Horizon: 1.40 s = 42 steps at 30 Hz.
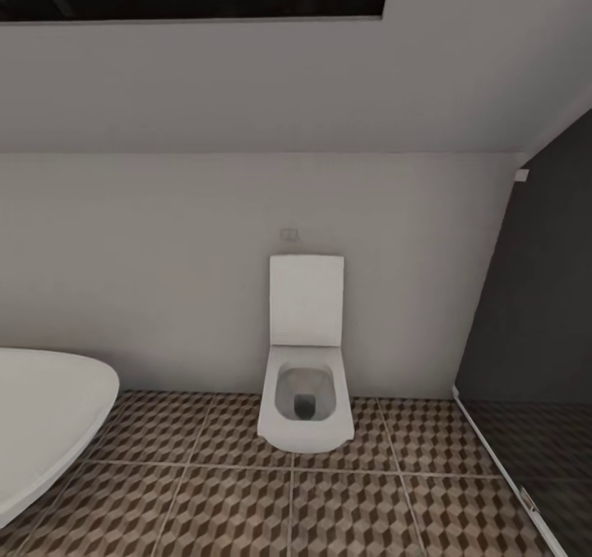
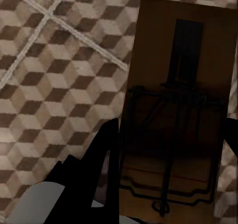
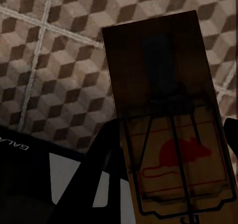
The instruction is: Take the four mousetraps from the cabinet in the bathroom and place them on the bathroom floor. Make sure all four end up on the same floor surface, and ensure that at least two of them are either under or directly next to the same bathroom sink.
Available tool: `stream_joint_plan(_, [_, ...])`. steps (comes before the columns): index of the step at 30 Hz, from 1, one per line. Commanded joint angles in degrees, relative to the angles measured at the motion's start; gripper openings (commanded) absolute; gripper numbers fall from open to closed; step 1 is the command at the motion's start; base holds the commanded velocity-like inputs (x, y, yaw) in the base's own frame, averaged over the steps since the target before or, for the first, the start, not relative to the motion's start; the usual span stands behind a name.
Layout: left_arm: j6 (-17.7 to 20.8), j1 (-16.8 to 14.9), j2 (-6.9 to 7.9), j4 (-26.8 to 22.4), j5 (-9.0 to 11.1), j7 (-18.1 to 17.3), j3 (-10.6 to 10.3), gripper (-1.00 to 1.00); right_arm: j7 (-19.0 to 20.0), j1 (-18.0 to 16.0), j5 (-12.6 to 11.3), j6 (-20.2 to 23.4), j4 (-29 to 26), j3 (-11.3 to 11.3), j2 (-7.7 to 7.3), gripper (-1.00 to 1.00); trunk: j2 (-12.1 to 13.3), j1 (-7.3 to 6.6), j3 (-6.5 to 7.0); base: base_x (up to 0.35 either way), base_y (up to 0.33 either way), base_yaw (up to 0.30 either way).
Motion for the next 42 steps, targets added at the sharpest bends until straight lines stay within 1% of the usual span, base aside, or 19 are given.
stream_joint_plan(1, [-0.1, 0.0, -0.01, 0.0, 0.1, 0.6, -0.5, -1.00, 0.2, -0.1, 0.4, 0.1, 0.1, -0.5, -0.02, -1.00, 0.0, 0.03, -0.06, 0.324, 0.000, 0.000])
stream_joint_plan(21, [-0.1, 0.0, -0.16, 0.0, 0.0, 0.2, -0.5, -1.00, 0.2, -0.1, 0.4, 0.1, 0.0, -0.5, -0.02, -1.00, 0.0, 0.03, -0.06, 0.307, 0.000, 0.000])
stream_joint_plan(28, [-0.2, 0.0, -0.22, -0.1, 0.0, 0.2, -0.5, -1.00, 0.2, -0.1, 0.4, 0.1, 0.0, -0.5, -0.02, -1.00, 0.0, 0.03, -0.06, 0.083, -0.004, 0.000])
stream_joint_plan(36, [-0.2, 0.0, -0.32, -0.1, 0.0, 0.2, -0.5, -1.00, 0.2, -0.1, 0.4, 0.1, 0.0, -0.5, -0.02, -1.00, 0.0, 0.03, -0.06, 0.106, -0.148, 0.000])
stream_joint_plan(42, [-0.1, 0.0, -0.58, -0.1, -0.1, 0.1, -0.6, -1.00, 0.2, -0.1, 0.4, 0.1, 0.0, -0.5, -0.02, -1.00, 0.0, 0.03, -0.06, 0.022, -0.032, 0.000])
